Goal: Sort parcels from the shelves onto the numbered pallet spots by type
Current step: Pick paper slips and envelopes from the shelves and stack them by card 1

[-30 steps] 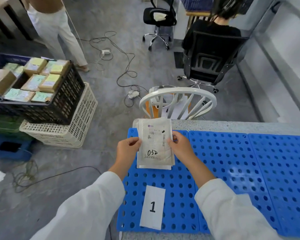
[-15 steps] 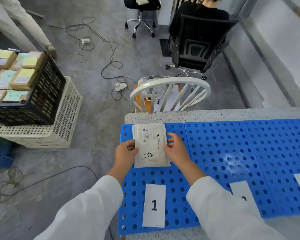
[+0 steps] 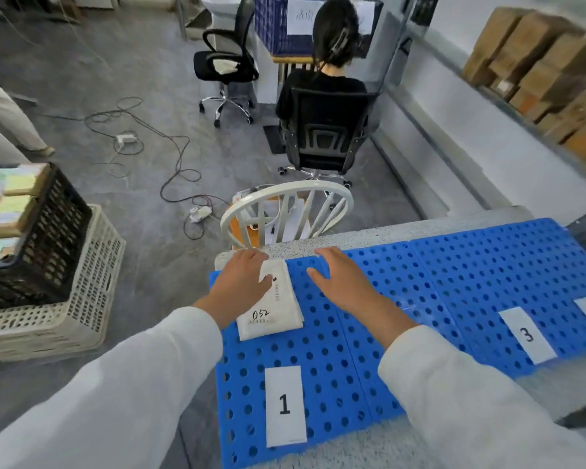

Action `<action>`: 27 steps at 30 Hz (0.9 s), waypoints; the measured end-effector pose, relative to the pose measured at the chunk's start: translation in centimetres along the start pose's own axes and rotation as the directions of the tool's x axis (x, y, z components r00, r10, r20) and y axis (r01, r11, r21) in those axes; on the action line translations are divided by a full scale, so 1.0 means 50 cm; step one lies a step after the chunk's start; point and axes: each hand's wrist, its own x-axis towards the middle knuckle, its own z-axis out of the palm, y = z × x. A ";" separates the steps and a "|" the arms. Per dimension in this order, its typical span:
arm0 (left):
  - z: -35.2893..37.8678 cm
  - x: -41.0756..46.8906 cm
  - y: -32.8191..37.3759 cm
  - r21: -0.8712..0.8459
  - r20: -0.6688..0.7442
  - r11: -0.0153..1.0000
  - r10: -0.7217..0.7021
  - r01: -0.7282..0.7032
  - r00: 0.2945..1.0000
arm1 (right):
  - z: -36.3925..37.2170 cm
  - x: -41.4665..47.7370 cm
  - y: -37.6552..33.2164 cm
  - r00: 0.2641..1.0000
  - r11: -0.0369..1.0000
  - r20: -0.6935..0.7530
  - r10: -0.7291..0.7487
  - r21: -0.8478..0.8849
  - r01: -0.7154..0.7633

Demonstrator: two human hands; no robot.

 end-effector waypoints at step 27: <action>0.099 -0.173 0.917 0.284 0.039 0.719 0.652 -0.634 0.757 | -0.525 -0.651 0.454 0.914 0.946 -0.347 0.208 -0.165 -0.278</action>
